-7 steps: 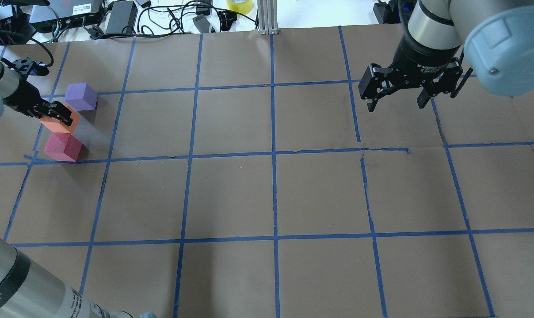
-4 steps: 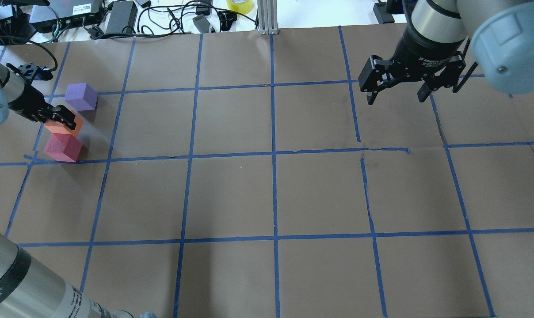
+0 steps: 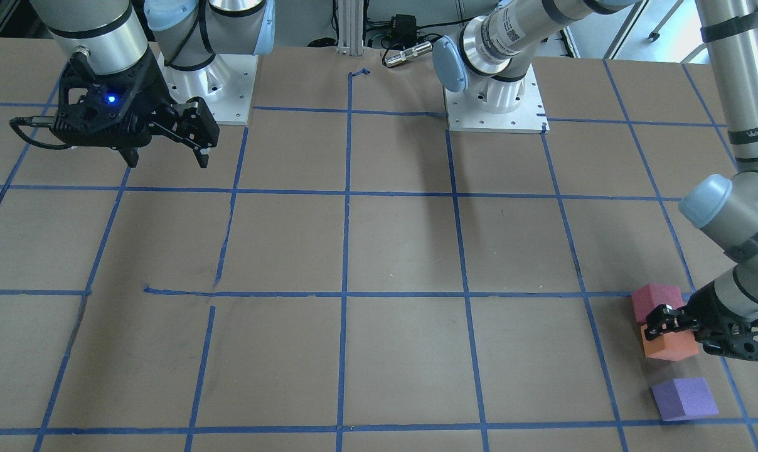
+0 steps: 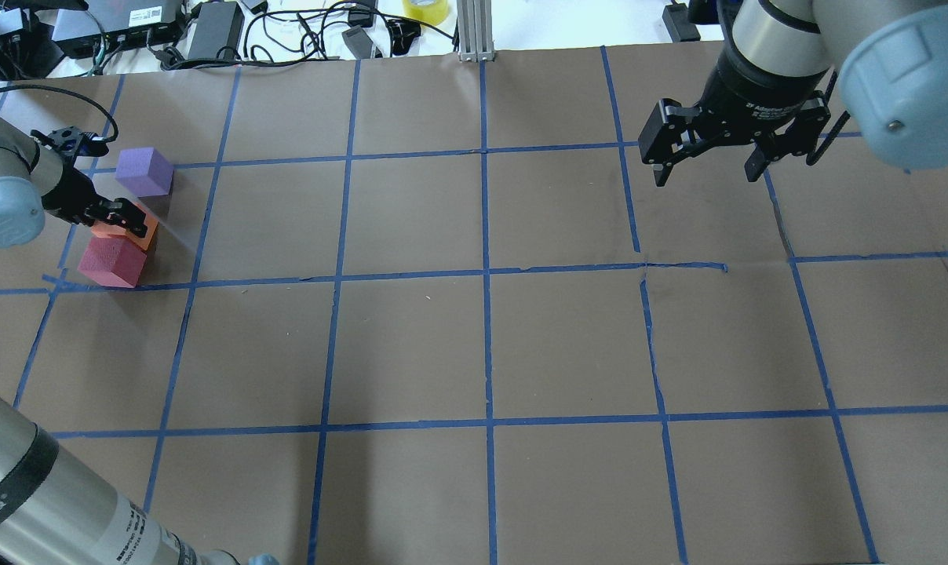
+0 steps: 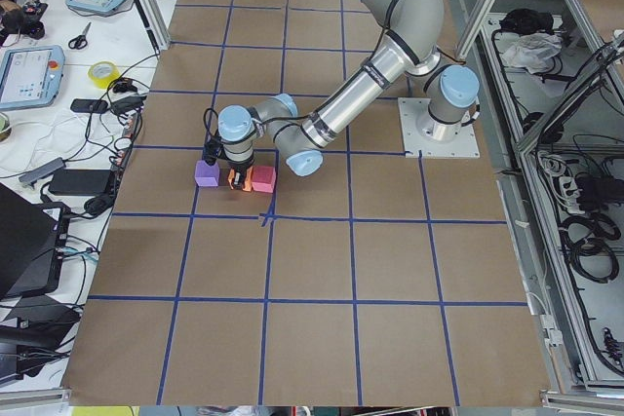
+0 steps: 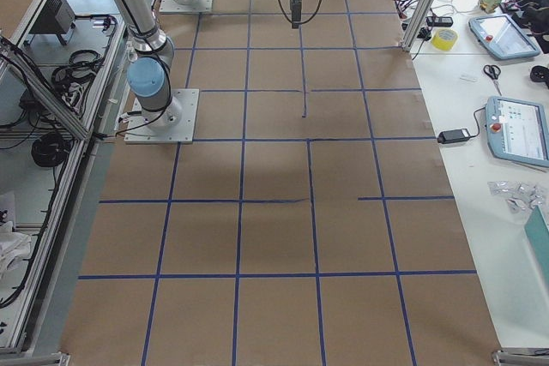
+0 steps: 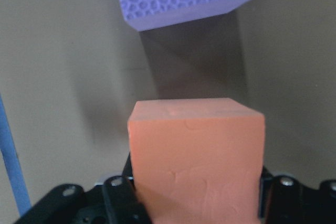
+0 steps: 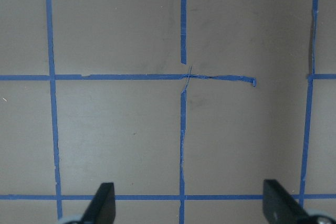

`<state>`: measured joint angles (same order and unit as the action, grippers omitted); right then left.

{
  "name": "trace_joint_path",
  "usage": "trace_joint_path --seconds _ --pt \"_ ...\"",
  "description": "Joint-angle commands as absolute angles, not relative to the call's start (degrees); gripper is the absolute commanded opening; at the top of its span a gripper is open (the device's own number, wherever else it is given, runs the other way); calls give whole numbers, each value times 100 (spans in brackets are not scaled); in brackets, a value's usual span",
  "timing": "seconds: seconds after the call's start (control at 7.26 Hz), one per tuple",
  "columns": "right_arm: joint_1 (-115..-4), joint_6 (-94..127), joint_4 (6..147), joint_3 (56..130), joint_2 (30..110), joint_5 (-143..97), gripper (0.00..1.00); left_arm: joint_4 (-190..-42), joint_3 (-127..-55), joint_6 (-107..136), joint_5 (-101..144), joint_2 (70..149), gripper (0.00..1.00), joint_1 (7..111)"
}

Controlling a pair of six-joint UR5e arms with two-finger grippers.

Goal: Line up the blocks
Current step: 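Open the left gripper and raise it away from the orange cube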

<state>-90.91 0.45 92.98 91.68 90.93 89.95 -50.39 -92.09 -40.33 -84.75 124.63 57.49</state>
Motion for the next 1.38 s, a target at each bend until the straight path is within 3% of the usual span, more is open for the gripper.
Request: trace_joint_path --seconds 0.0,0.55,1.24 --pt "-9088 44 9316 9176 9105 9000 100 -5001 -9185 -4043 -8516 12402 100 5748" --pt "-9088 97 9299 9185 9105 9000 100 -5212 -9105 -3842 -7653 11349 100 6055" --pt "-9088 97 9316 9176 9105 9000 100 -6546 -9114 -1646 -8783 10057 100 8418"
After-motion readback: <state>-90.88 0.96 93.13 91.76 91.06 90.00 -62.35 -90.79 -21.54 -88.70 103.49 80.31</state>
